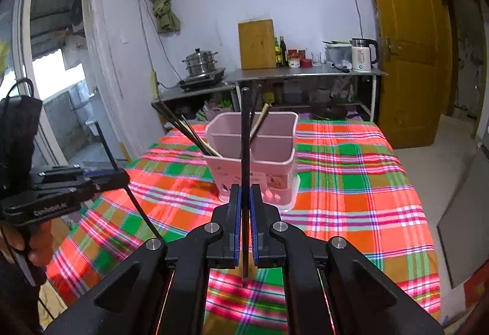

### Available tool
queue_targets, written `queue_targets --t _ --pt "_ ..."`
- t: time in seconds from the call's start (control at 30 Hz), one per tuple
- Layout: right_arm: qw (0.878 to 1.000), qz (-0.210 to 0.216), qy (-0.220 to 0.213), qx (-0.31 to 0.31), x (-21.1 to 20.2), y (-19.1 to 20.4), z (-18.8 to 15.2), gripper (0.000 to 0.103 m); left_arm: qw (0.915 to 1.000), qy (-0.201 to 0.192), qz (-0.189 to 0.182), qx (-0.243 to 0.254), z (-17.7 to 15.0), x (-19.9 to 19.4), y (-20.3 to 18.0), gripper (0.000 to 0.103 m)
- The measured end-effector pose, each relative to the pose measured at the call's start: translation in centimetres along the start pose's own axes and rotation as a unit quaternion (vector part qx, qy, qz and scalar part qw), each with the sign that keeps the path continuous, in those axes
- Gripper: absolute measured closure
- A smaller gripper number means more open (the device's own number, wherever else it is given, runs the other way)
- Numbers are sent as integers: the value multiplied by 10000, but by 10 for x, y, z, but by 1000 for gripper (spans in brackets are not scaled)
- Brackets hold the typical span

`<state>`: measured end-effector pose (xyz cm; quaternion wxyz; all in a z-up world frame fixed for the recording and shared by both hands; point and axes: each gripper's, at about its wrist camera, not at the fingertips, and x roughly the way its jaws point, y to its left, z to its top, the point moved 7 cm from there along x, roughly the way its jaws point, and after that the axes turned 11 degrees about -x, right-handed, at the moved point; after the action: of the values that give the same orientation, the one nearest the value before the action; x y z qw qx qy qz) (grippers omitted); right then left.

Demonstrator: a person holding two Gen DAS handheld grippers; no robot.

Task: Organize utensils
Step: 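Lift both held black chopsticks and carry them over the pink basket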

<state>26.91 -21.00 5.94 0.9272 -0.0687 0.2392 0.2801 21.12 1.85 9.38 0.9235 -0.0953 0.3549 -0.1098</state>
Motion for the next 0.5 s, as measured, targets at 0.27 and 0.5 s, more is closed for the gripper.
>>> queue_targets --t 0.27,0.5 --pt "9989 -8 -423 210 2 -7 29 98 9985 -490 -131 -198 40 -9 0 98" --pt "9963 20 -757 413 9 -14 61 98 9953 -884 -284 -265 82 -18 -4 98"
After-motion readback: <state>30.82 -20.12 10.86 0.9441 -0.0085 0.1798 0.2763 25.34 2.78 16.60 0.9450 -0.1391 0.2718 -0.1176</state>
